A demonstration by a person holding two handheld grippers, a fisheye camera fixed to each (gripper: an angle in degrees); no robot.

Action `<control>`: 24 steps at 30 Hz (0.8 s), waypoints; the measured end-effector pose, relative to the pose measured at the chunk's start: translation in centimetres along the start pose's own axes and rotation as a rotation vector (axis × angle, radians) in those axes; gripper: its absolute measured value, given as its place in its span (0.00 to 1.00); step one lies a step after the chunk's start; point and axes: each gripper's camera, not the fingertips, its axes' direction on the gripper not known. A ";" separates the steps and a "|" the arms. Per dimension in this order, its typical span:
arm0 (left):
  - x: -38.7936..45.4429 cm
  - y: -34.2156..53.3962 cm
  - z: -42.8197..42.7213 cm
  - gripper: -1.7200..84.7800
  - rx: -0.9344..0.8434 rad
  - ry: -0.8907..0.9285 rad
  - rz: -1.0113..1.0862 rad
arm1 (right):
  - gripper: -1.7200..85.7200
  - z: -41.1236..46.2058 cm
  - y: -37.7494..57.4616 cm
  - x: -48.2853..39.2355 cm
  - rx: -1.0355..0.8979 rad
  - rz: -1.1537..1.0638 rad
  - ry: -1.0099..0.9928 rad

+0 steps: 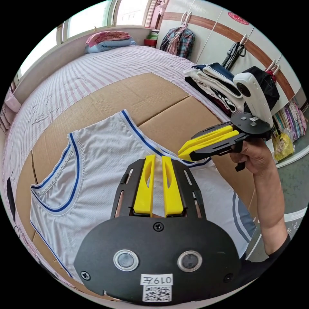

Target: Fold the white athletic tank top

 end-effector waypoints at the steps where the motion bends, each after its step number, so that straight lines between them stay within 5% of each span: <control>1: 0.2 0.2 -0.3 0.03 0.013 0.003 -0.009 | 0.05 0.1 0.1 0.0 -0.010 -0.002 -0.012; 7: 2.6 1.6 -2.4 0.04 0.091 0.116 0.036 | 0.02 1.1 0.2 -1.4 -0.042 -0.055 0.027; 24: 10.4 2.4 -0.9 0.04 0.005 -0.002 0.133 | 0.02 0.3 2.0 -2.1 0.067 -0.046 0.065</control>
